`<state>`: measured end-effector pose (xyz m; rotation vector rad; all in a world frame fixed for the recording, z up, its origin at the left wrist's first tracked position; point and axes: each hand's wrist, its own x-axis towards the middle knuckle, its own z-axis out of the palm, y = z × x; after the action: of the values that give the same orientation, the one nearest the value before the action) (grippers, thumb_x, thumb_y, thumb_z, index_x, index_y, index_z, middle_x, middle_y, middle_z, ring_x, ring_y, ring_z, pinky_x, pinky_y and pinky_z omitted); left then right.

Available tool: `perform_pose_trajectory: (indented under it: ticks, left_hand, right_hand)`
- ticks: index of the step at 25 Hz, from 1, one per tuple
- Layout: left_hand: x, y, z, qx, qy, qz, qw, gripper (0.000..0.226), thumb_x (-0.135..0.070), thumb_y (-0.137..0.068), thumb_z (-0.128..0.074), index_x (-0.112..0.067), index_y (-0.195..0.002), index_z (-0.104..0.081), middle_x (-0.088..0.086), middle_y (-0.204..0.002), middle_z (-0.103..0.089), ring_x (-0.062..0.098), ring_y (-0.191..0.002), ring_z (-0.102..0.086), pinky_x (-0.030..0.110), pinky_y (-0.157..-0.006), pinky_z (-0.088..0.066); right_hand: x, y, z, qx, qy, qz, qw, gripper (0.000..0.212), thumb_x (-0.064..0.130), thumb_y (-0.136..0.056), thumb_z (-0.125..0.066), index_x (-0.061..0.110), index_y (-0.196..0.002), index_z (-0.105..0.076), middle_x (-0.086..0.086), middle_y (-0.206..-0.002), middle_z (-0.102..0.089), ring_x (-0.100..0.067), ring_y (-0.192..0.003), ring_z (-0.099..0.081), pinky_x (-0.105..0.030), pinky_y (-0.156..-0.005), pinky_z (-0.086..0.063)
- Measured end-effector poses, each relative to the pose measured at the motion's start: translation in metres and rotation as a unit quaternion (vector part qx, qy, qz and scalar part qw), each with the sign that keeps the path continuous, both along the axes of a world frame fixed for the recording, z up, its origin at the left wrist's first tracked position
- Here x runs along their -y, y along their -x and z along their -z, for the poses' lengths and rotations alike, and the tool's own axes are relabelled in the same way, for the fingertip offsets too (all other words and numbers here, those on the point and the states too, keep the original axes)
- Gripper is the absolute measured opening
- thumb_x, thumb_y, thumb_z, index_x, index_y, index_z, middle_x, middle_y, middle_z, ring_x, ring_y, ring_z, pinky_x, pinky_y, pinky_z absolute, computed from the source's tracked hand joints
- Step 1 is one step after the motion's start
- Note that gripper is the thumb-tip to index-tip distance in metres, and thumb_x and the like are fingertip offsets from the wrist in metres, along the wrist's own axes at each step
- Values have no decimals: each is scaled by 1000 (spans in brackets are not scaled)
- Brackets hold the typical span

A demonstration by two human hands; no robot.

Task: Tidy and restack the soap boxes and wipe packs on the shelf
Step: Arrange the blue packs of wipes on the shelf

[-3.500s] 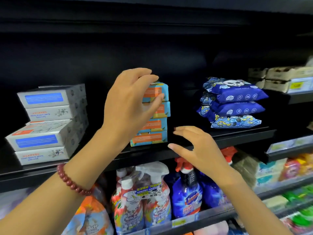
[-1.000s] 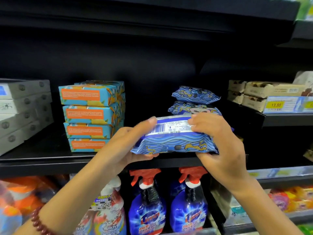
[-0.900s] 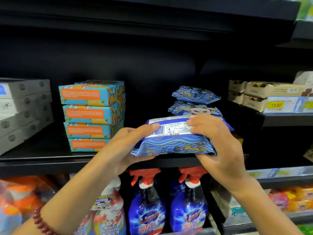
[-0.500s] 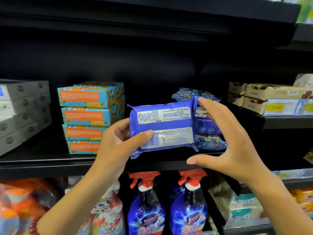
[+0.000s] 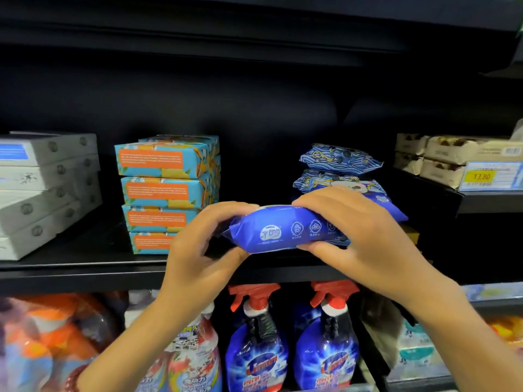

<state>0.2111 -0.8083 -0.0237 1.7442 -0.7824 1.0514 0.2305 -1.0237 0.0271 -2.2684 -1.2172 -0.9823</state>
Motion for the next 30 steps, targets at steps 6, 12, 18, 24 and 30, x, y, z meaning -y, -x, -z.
perform_pose_trajectory:
  ticks: [6, 12, 18, 24, 30]
  left_hand:
    - [-6, 9, 20, -58, 40, -179, 981, 43, -22, -74, -71, -19, -114, -56, -12, -112, -60, 8, -106, -59, 21, -91, -46]
    - [-12, 8, 36, -32, -223, -310, 924, 32, -39, -82, -65, -10, -94, -71, 0, -92, -70, 18, -87, -66, 21, -77, -44]
    - [-12, 2, 40, -7, -240, -312, 919, 26, -31, -77, -74, -9, -90, -74, 0, -91, -72, 20, -86, -68, 24, -79, -44]
    - [-12, 1, 39, -15, -235, -302, 924, 35, -40, -82, -56, -12, -91, -74, -3, -92, -72, 16, -88, -67, 21, -79, -45]
    - [-11, 3, 39, -31, -240, -301, 922, 33, -40, -82, -58, -13, -91, -74, -4, -92, -72, 15, -88, -66, 22, -77, -48]
  right_hand:
    - [-19, -13, 27, 135, -95, 48, 985, 32, -4, -72, -68, 1, -104, -64, -7, -101, -65, -27, -97, -60, -31, -84, -46]
    - [-45, -33, 22, 146, -83, 102, 981, 32, -5, -69, -66, 4, -100, -64, -6, -99, -65, -27, -94, -60, -30, -74, -48]
    - [-72, -47, 26, 141, 57, 172, 973, 35, -8, -49, -75, 2, -80, -64, -11, -76, -64, -29, -69, -62, -28, -46, -46]
    - [-75, -39, 27, 70, 184, 247, 949, 39, 24, -61, -85, 10, -93, -67, -2, -88, -68, -18, -83, -64, -23, -56, -46]
    - [-88, -47, 23, 1, 212, 294, 932, 31, -2, -82, -53, 5, -112, -52, -10, -113, -55, -28, -108, -49, -31, -62, -31]
